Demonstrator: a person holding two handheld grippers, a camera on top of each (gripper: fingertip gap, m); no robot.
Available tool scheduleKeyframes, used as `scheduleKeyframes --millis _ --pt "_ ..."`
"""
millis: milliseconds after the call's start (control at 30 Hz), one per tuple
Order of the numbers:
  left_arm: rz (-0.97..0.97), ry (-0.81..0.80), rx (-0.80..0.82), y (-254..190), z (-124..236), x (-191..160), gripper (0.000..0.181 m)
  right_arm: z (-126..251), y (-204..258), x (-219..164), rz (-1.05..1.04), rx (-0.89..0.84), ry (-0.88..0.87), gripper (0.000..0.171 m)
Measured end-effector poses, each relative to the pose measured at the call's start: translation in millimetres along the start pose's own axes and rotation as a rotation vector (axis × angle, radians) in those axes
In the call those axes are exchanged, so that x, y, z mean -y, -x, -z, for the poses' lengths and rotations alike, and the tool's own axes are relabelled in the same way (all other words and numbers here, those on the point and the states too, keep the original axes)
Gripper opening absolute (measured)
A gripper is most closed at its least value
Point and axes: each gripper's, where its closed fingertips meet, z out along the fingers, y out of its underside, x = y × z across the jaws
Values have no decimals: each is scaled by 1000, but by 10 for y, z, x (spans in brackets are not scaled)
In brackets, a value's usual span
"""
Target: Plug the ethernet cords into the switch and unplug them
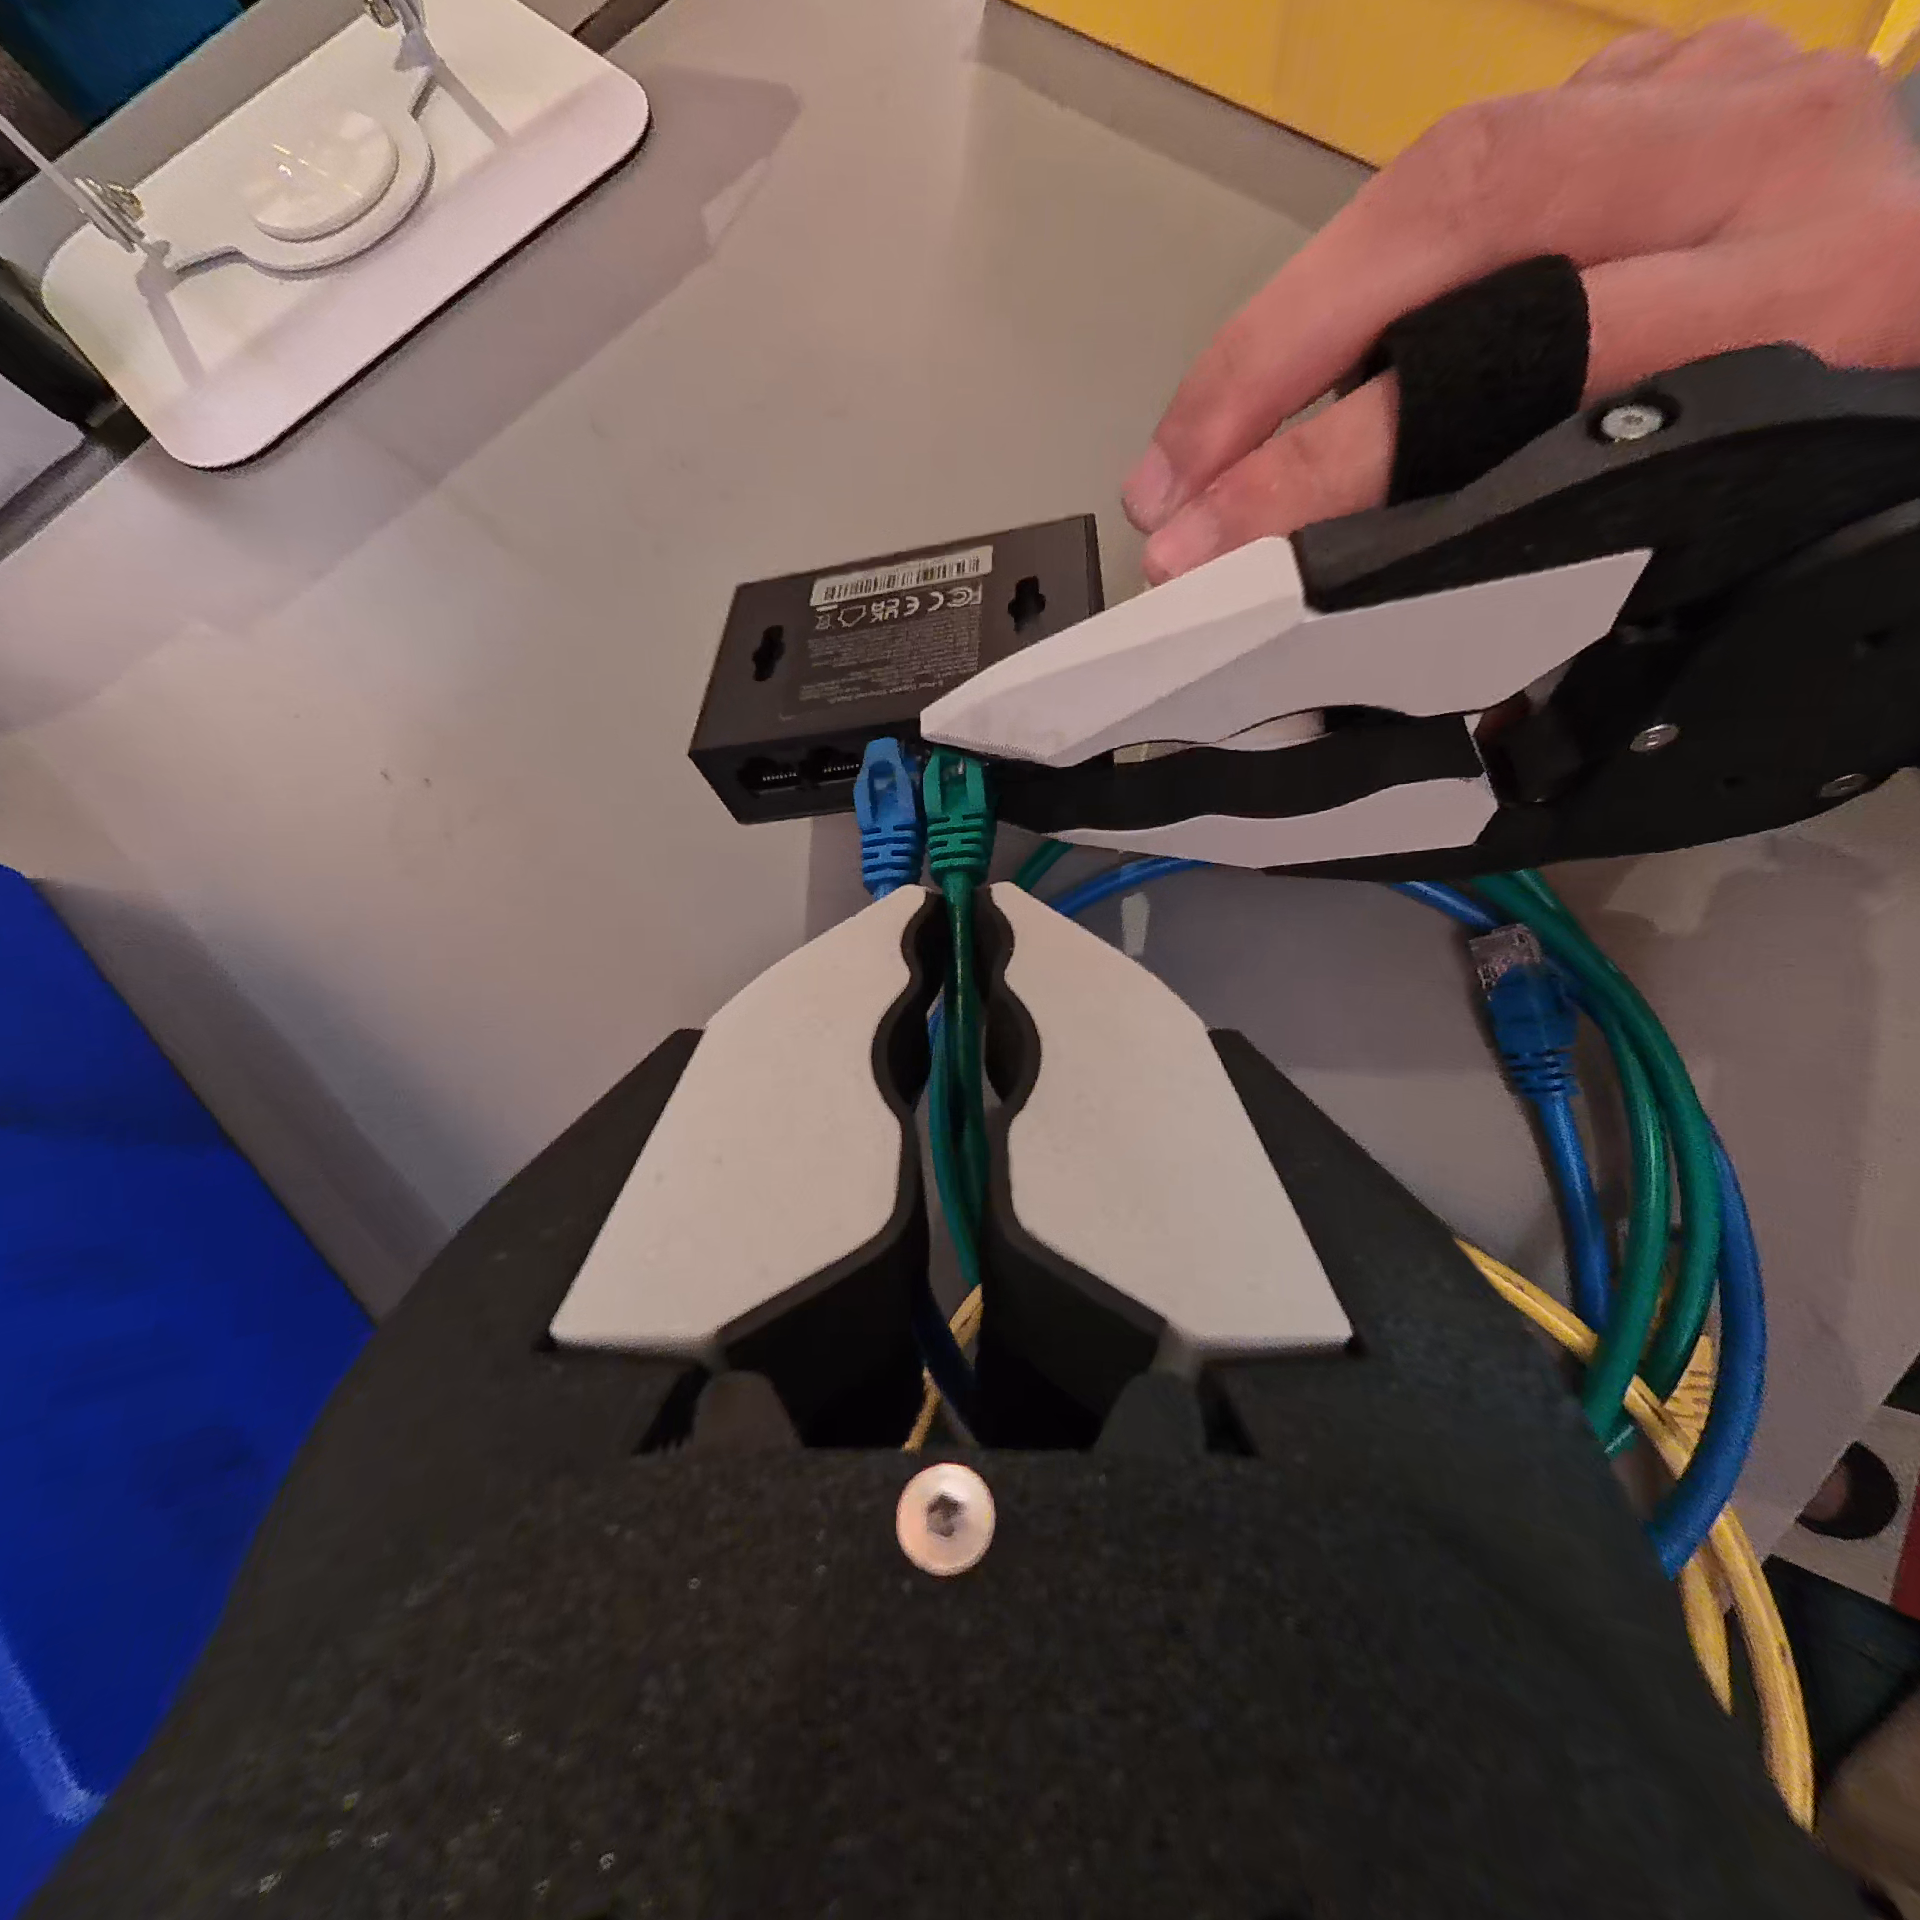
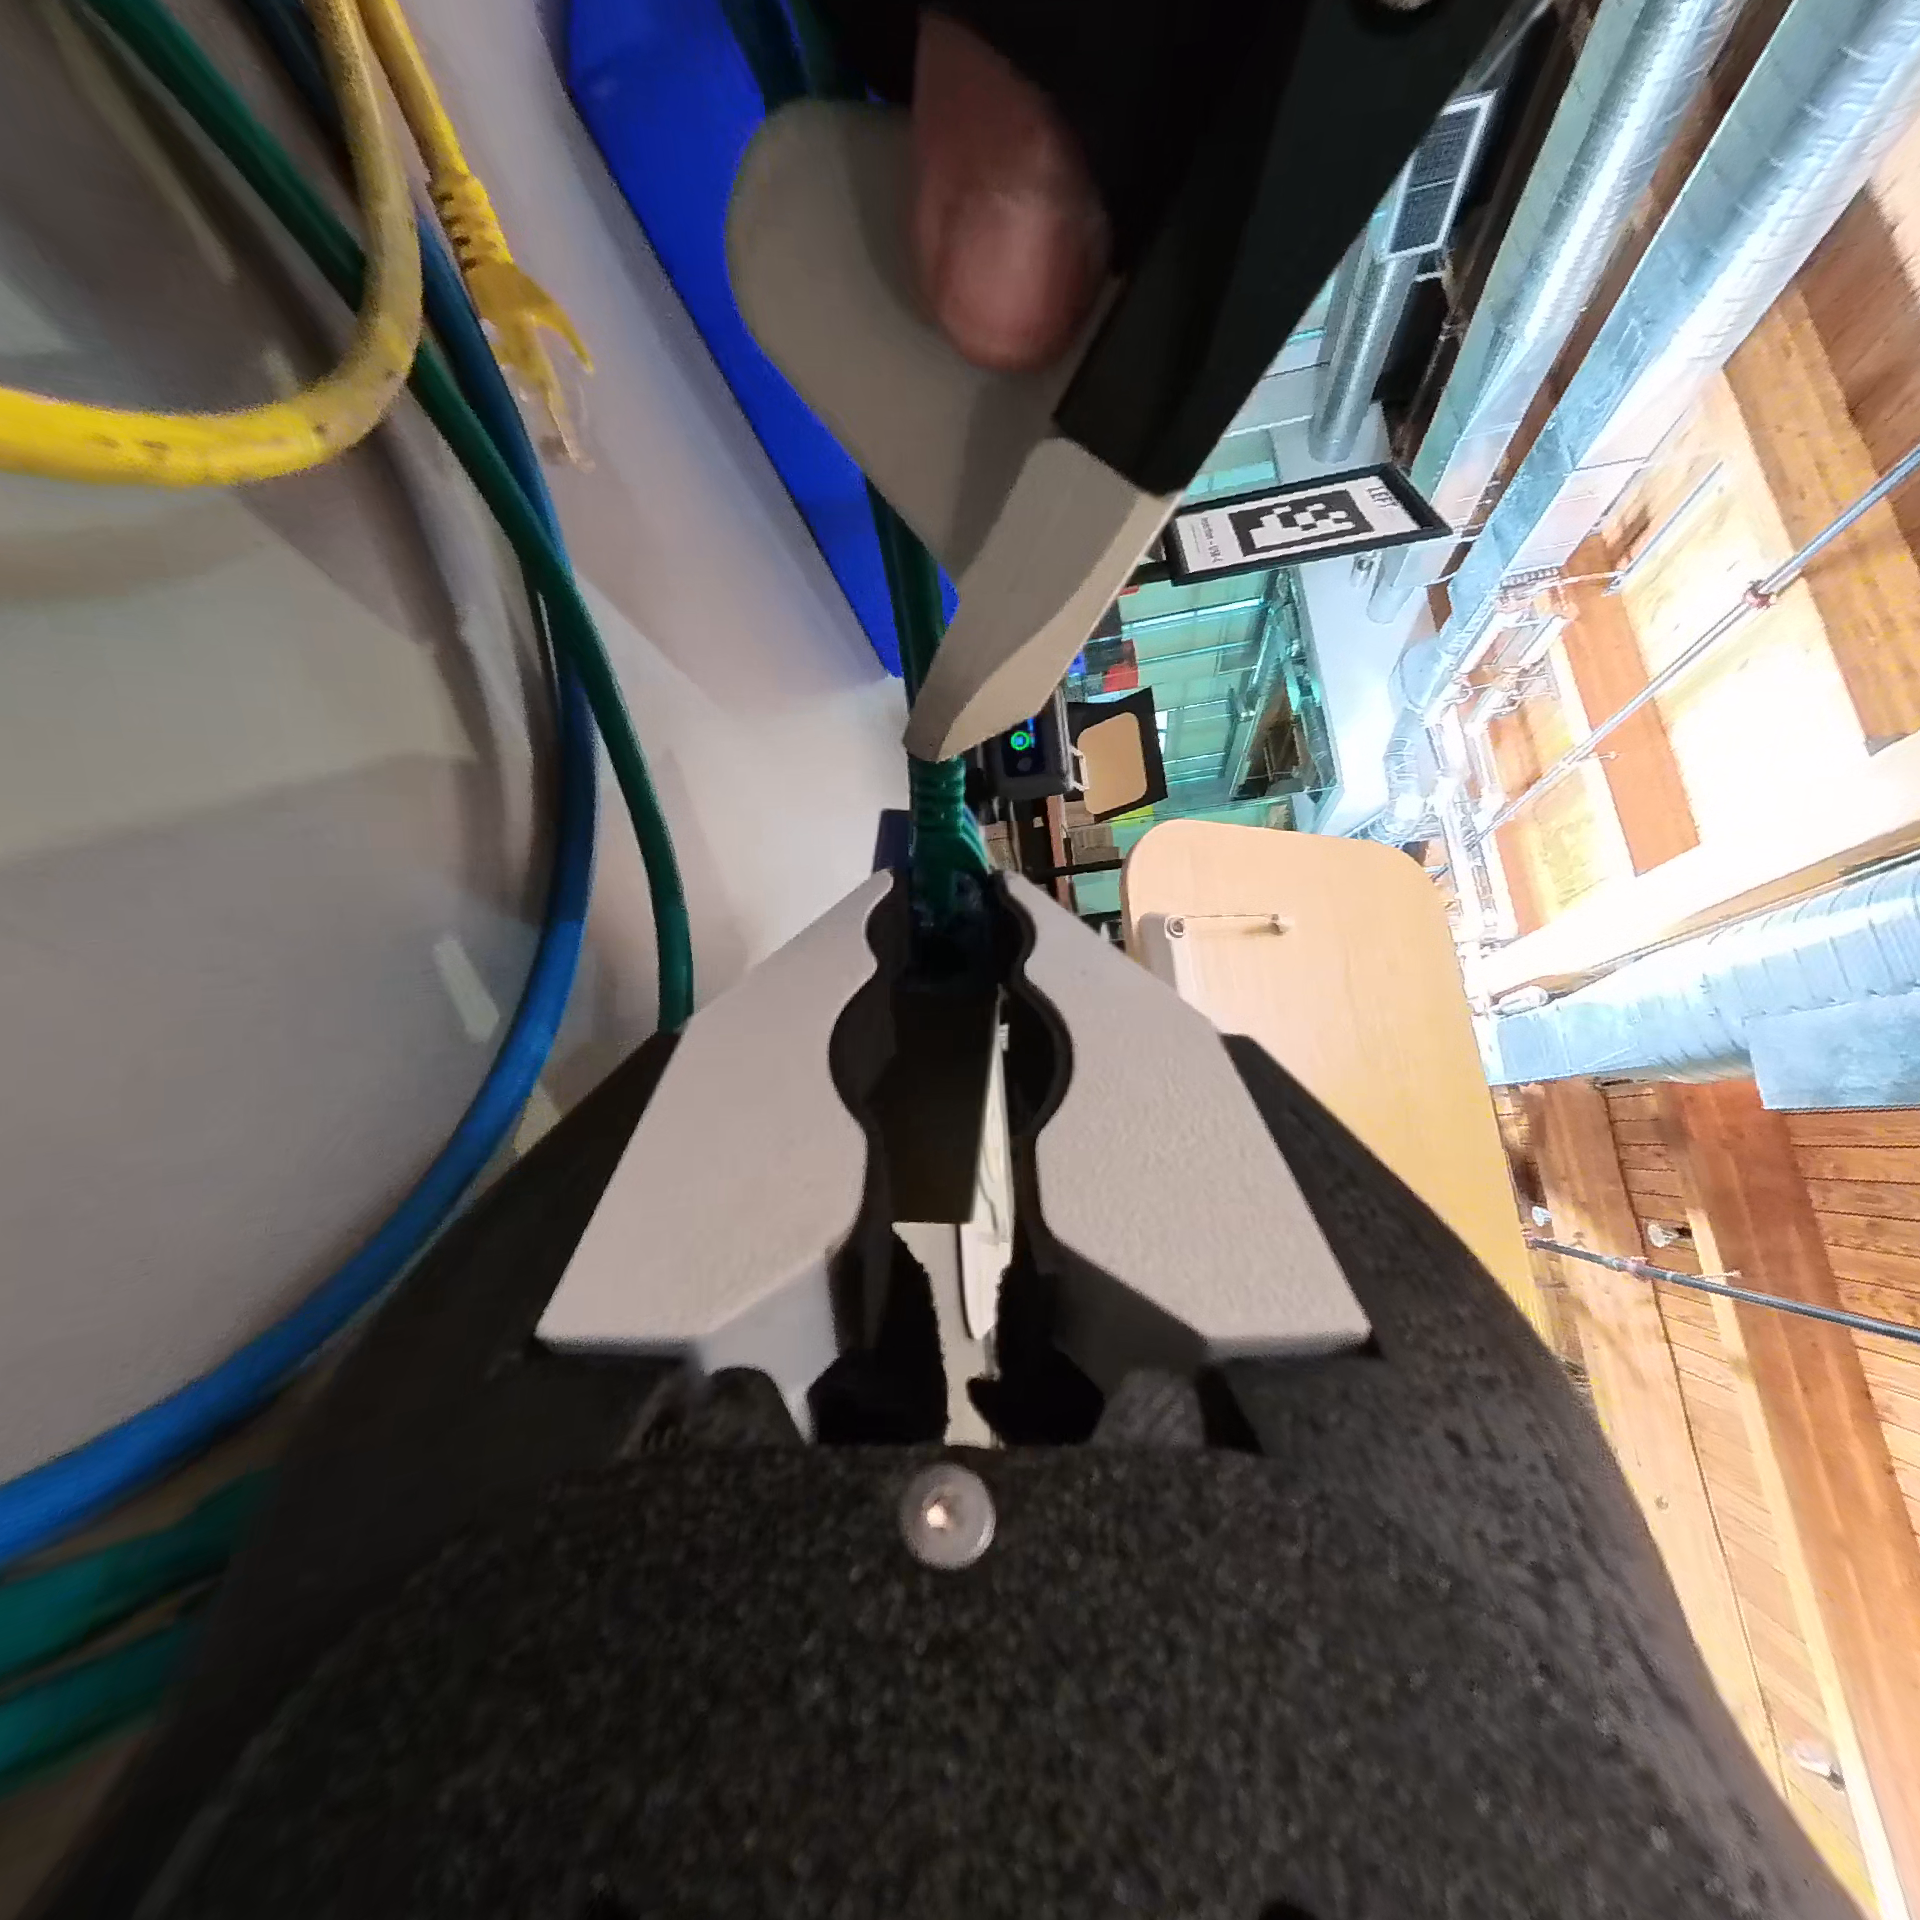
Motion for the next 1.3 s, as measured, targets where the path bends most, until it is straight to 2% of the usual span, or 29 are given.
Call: scheduleKeyframes --millis 133,267,367,633,767,833,933,1100,1167,1300 --pt "3 -9 1 -3 3 16 5 3 -20 -11 17 7 29 14" --pt "16 -34 -2 -5 19 53 5 14 -57 -30 -80 68 56 12" --pt "18 -32 -5 -5 13 43 5 21 -51 -31 -46 63 67 11" --pt "14 -18 -2 -5 -2 13 5 6 22 -29 -116 128 39 12" --pt "30 -19 -16 20 9 9 5 8 -20 12 -116 50 -10 14" --pt "20 -3 16 81 19 -17 5 88 -114 49 -144 8 -68 27" --pt "28 1 23 126 30 -48 5 127 -106 -43 -220 67 -87 38" --pt "13 11 26 128 26 -51 5 117 35 13 -161 104 -119 36" --pt "14 5 44 187 68 -41 5 137 92 -27 -184 151 -120 41" --pt "47 -43 -29 146 150 45 5 30 25 -183 -203 102 -52 51"
